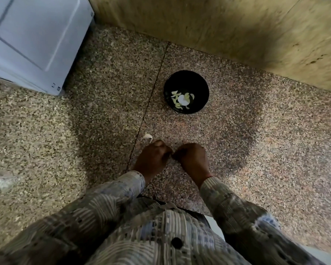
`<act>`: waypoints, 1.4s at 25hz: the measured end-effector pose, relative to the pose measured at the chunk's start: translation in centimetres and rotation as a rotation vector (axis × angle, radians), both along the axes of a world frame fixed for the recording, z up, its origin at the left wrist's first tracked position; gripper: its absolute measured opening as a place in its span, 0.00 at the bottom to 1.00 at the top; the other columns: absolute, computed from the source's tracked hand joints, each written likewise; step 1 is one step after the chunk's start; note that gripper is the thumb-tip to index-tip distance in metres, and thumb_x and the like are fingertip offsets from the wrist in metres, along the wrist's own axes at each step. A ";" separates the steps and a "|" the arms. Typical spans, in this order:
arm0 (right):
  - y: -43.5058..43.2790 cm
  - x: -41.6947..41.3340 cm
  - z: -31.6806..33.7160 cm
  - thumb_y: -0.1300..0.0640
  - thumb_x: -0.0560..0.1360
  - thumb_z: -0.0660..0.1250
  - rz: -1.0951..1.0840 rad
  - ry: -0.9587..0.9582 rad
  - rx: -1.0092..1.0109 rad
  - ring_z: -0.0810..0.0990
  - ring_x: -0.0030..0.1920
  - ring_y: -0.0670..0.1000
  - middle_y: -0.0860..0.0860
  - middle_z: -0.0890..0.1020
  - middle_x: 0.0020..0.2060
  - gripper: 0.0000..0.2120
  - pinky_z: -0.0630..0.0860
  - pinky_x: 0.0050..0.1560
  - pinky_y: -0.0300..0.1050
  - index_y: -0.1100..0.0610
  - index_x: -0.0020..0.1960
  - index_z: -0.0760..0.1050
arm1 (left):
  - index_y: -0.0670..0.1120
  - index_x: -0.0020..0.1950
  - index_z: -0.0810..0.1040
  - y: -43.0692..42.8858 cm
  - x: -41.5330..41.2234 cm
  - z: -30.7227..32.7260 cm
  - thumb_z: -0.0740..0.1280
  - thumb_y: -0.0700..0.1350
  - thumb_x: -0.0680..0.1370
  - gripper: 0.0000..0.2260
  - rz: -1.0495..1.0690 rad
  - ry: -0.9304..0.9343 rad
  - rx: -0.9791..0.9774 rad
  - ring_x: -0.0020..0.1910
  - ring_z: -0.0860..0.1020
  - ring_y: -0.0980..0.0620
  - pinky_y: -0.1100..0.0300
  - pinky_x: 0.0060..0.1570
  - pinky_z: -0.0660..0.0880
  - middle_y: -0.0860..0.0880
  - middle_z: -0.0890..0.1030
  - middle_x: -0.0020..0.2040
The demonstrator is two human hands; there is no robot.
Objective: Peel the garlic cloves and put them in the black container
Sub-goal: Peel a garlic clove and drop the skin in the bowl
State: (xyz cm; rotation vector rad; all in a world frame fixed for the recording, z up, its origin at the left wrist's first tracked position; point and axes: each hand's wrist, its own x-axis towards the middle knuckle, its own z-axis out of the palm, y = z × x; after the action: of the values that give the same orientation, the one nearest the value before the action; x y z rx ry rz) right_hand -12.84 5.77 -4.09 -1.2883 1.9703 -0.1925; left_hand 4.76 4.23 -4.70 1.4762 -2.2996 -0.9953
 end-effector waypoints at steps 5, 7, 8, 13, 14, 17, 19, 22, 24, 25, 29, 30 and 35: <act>-2.4 -0.7 0.2 0.36 0.65 0.80 0.030 0.055 0.162 0.83 0.37 0.42 0.38 0.81 0.31 0.14 0.72 0.32 0.34 0.45 0.34 0.82 | 0.44 0.52 0.85 -0.6 -0.4 -0.4 0.68 0.41 0.78 0.07 -0.042 -0.035 -0.031 0.49 0.80 0.43 0.52 0.47 0.77 0.46 0.80 0.50; -2.9 -0.9 0.0 0.35 0.65 0.79 0.001 0.067 0.184 0.84 0.41 0.45 0.41 0.82 0.34 0.16 0.74 0.34 0.36 0.46 0.37 0.83 | 0.44 0.52 0.85 -0.8 -0.6 -0.6 0.68 0.41 0.78 0.07 -0.037 -0.053 -0.018 0.50 0.80 0.44 0.54 0.48 0.75 0.46 0.80 0.50; -3.0 -1.0 0.0 0.36 0.65 0.80 -0.024 0.049 0.191 0.84 0.43 0.48 0.44 0.85 0.37 0.16 0.79 0.39 0.40 0.48 0.40 0.85 | 0.44 0.52 0.85 -0.9 -0.6 -0.8 0.68 0.42 0.78 0.07 -0.032 -0.059 -0.012 0.50 0.80 0.44 0.54 0.48 0.75 0.47 0.79 0.51; -3.0 -1.3 0.0 0.38 0.70 0.76 0.038 0.051 0.178 0.83 0.44 0.49 0.47 0.87 0.41 0.15 0.74 0.40 0.40 0.50 0.43 0.86 | 0.46 0.50 0.84 -1.3 -0.7 -0.7 0.69 0.40 0.77 0.05 -0.035 -0.052 0.053 0.48 0.80 0.45 0.57 0.46 0.75 0.49 0.79 0.50; -3.1 -1.3 0.1 0.38 0.70 0.77 0.003 0.033 0.179 0.82 0.42 0.47 0.46 0.87 0.40 0.14 0.71 0.37 0.38 0.49 0.42 0.86 | 0.46 0.50 0.84 -1.5 -0.7 -0.7 0.69 0.41 0.76 0.05 -0.040 -0.049 0.058 0.48 0.80 0.45 0.56 0.47 0.75 0.49 0.79 0.50; -3.1 -1.3 -0.1 0.40 0.67 0.80 -0.016 0.035 0.201 0.81 0.40 0.47 0.44 0.84 0.36 0.14 0.69 0.33 0.36 0.50 0.38 0.85 | 0.46 0.51 0.83 -1.1 -0.5 -0.6 0.68 0.43 0.77 0.06 0.005 0.009 0.073 0.47 0.80 0.46 0.54 0.47 0.77 0.48 0.79 0.51; -3.0 -1.3 0.1 0.44 0.66 0.81 -0.057 0.001 0.188 0.84 0.42 0.50 0.48 0.86 0.37 0.12 0.77 0.40 0.40 0.52 0.40 0.86 | 0.47 0.52 0.84 -0.3 -0.4 -0.6 0.70 0.43 0.77 0.05 0.067 0.061 0.102 0.47 0.79 0.47 0.56 0.47 0.76 0.49 0.79 0.51; -2.9 -1.4 0.1 0.46 0.66 0.81 -0.093 -0.026 0.175 0.85 0.44 0.54 0.53 0.87 0.39 0.13 0.83 0.48 0.46 0.55 0.42 0.87 | 0.46 0.51 0.86 0.1 -0.7 -1.1 0.74 0.40 0.75 0.06 0.162 0.080 0.104 0.47 0.81 0.47 0.56 0.50 0.78 0.48 0.81 0.50; -3.3 -1.3 0.1 0.45 0.66 0.80 -0.105 -0.013 0.188 0.85 0.46 0.56 0.55 0.87 0.42 0.16 0.81 0.44 0.45 0.56 0.44 0.86 | 0.46 0.49 0.87 -0.1 -1.1 -1.1 0.74 0.39 0.75 0.05 0.221 0.055 0.115 0.46 0.81 0.48 0.58 0.51 0.77 0.50 0.82 0.47; -3.5 -1.3 0.0 0.45 0.66 0.80 -0.123 -0.011 0.200 0.85 0.47 0.57 0.56 0.87 0.44 0.17 0.78 0.42 0.44 0.57 0.46 0.85 | 0.46 0.48 0.88 -0.2 -1.3 -1.1 0.74 0.39 0.75 0.04 0.243 0.043 0.127 0.46 0.81 0.49 0.60 0.50 0.76 0.51 0.81 0.46; -4.0 -1.2 -0.4 0.41 0.66 0.81 -0.180 -0.024 0.197 0.84 0.52 0.59 0.57 0.85 0.47 0.25 0.73 0.45 0.43 0.59 0.51 0.83 | 0.45 0.42 0.87 -0.3 -1.6 -0.6 0.76 0.36 0.73 0.04 0.316 0.080 0.161 0.41 0.77 0.55 0.62 0.47 0.73 0.53 0.80 0.42; -3.7 -1.0 -0.5 0.38 0.65 0.80 -0.149 -0.024 0.187 0.85 0.53 0.59 0.57 0.85 0.48 0.27 0.72 0.45 0.42 0.59 0.51 0.84 | 0.45 0.41 0.87 -0.2 -1.7 -0.6 0.76 0.36 0.72 0.04 0.333 0.079 0.166 0.41 0.76 0.56 0.63 0.46 0.72 0.51 0.81 0.42; -3.1 -1.1 -1.2 0.39 0.66 0.81 -0.185 -0.032 0.152 0.85 0.51 0.59 0.58 0.87 0.49 0.24 0.76 0.45 0.43 0.58 0.49 0.85 | 0.46 0.40 0.86 -0.1 -1.9 -0.6 0.75 0.35 0.71 0.06 0.386 0.065 0.169 0.41 0.78 0.54 0.62 0.45 0.74 0.49 0.83 0.43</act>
State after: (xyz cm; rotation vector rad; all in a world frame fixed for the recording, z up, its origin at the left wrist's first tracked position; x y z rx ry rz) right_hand -13.93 2.63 -5.25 -1.0015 2.0346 -0.1486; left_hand 2.87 4.17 -5.26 1.8320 -1.8233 -1.1191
